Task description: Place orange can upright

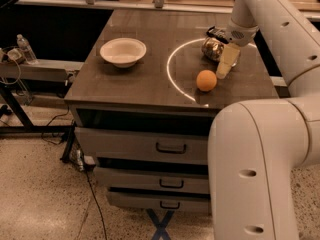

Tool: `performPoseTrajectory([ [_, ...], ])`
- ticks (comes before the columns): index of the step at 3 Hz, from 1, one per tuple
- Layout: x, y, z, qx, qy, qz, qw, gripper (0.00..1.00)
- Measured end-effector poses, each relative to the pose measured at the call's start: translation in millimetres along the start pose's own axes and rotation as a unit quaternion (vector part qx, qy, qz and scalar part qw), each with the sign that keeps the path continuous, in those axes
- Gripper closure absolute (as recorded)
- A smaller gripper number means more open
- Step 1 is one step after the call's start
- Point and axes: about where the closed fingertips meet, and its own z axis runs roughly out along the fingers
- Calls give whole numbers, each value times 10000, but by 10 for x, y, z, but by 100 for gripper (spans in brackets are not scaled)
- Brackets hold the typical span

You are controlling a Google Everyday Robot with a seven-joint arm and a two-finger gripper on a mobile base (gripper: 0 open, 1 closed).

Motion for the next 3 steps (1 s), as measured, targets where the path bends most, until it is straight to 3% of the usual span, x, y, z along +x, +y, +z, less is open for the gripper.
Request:
performPoseTrajectory([
  [1,-273,51,-105,-19,-272,-41,9996,0],
  [2,-596,76,-162,-10,-548,78,9985,0],
  [3,-730,54,-121,-7,-627,355,9974,0],
])
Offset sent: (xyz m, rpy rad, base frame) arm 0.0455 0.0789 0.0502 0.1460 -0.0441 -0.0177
